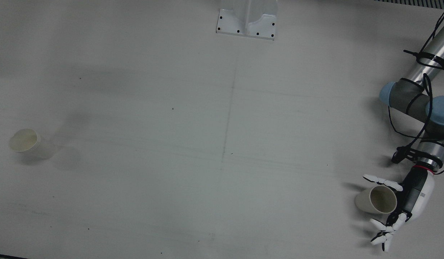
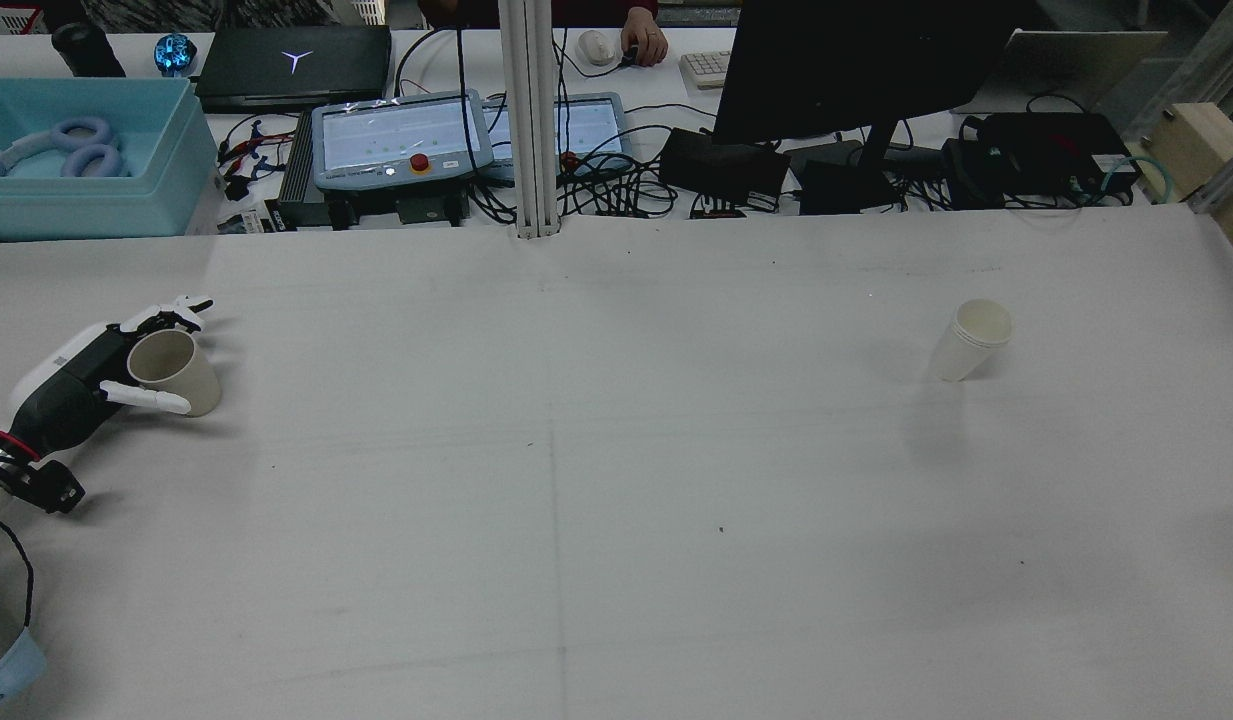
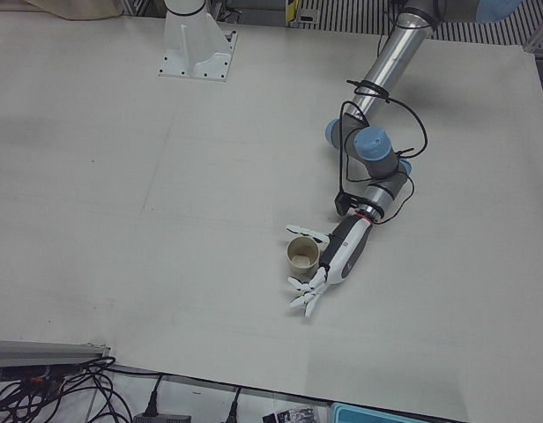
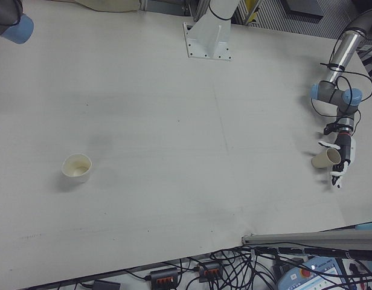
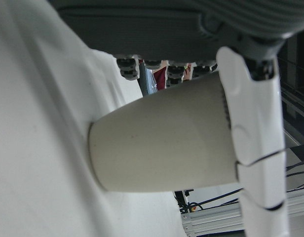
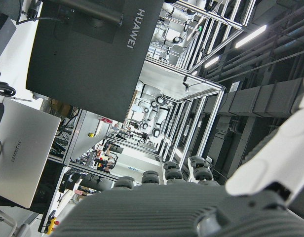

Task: Pour water
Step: 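Tighten the left hand's grip on the beige cup, then lift the beige cup with the left hand and raise it upward, then reach the right hand toward the stack of white paper cups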

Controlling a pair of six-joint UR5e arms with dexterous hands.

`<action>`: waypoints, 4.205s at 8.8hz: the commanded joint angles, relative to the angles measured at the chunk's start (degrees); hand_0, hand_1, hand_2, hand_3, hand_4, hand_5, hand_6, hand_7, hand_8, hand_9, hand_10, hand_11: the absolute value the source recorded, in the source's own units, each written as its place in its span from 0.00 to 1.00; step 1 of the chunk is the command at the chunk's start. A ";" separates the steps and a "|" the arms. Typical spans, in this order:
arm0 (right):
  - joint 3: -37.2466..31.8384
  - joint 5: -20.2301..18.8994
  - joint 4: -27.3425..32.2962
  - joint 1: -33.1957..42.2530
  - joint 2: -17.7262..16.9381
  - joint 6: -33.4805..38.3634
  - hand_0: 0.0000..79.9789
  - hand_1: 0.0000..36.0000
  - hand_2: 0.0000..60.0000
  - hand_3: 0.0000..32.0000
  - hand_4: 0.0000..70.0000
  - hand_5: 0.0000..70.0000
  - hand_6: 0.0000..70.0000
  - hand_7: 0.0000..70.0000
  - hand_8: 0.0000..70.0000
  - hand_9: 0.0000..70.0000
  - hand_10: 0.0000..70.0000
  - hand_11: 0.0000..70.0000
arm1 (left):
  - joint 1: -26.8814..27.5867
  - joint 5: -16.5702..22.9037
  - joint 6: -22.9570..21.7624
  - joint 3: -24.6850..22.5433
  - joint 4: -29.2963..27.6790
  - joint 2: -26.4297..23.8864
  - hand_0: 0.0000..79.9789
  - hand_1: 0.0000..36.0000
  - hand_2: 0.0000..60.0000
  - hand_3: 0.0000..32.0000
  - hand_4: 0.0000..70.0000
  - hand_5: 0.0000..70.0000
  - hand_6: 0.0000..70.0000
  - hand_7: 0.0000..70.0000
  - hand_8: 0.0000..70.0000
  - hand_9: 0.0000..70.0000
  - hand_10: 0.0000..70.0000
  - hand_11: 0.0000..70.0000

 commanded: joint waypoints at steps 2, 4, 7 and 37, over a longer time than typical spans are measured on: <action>-0.01 0.00 0.00 -0.03 0.00 0.00 0.41 0.19 0.26 0.02 0.08 0.13 0.07 0.10 0.03 0.03 0.00 0.00 | 0.09 0.06 -0.64 -0.57 0.92 -0.16 0.71 0.60 0.04 0.00 0.16 0.63 0.08 0.26 0.00 0.03 0.05 0.11; -0.01 0.00 0.00 -0.03 0.00 0.00 0.41 0.19 0.26 0.02 0.08 0.13 0.07 0.10 0.03 0.03 0.00 0.00 | 0.00 -0.03 -0.64 -0.66 1.19 -0.16 0.74 0.67 0.08 0.00 0.15 0.71 0.10 0.34 0.01 0.05 0.09 0.17; -0.01 0.00 0.00 -0.03 0.00 0.00 0.40 0.19 0.26 0.03 0.08 0.13 0.07 0.10 0.03 0.03 0.00 0.00 | 0.09 -0.03 -0.64 -0.66 2.59 -0.25 0.77 0.70 0.15 0.00 0.22 0.80 0.20 0.49 0.10 0.20 0.16 0.27; -6.51 15.38 7.38 -27.80 -0.79 -15.03 0.57 0.47 0.33 0.00 0.00 0.04 0.00 0.00 0.00 0.00 0.00 0.03 | -10.02 -0.29 -8.55 -26.06 16.92 8.89 0.61 0.79 1.00 0.00 0.31 0.75 0.39 0.78 0.51 0.51 0.34 0.51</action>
